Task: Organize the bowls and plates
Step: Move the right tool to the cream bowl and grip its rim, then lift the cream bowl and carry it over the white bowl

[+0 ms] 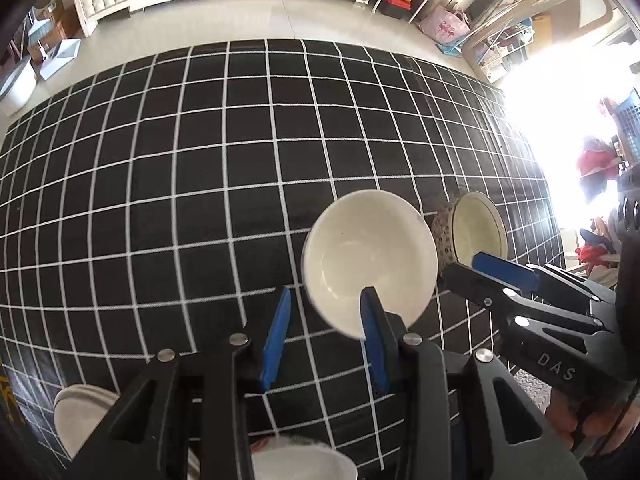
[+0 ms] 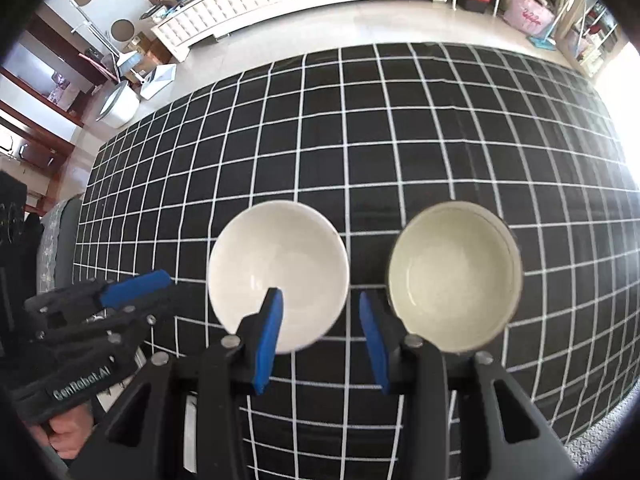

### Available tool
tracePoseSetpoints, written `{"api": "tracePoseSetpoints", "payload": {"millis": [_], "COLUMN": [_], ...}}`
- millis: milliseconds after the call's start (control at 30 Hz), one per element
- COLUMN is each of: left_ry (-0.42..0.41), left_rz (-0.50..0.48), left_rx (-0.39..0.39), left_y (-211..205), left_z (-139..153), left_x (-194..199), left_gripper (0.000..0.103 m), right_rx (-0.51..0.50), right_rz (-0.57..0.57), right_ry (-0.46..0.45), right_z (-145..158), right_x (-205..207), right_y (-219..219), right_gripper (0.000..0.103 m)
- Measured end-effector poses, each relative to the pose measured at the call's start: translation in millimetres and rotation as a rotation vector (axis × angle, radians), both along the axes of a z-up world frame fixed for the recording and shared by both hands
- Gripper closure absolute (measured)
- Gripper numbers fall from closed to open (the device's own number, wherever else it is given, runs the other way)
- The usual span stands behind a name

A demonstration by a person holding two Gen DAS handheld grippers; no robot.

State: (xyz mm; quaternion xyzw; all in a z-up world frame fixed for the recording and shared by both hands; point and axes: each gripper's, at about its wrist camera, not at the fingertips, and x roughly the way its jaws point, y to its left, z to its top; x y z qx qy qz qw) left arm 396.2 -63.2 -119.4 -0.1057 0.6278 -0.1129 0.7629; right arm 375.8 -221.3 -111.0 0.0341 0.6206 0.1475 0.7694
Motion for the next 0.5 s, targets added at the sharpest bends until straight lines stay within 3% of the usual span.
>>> {"api": "tracePoseSetpoints", "payload": {"millis": [233,367,500], "left_ry": [0.010,-0.008,-0.012], "left_rz": [-0.012,-0.042,-0.063], "left_rx": [0.011,0.022,0.043], "left_y": [-1.5,-7.0,-7.4], "left_z": [-23.0,-30.3,-35.6], "left_x": [12.0,14.3,14.9], "left_gripper": [0.069,0.072,0.084], "right_rx": [0.022,0.001,-0.005], "right_rz": [-0.018,-0.012,-0.013], "right_ry": [0.059,0.042,0.037], "right_z": [-24.8,-29.8,-33.2], "right_x": [19.1,19.4,18.2], "right_y": [-1.4,4.3,5.8], "right_gripper": [0.059,0.060,0.081]}}
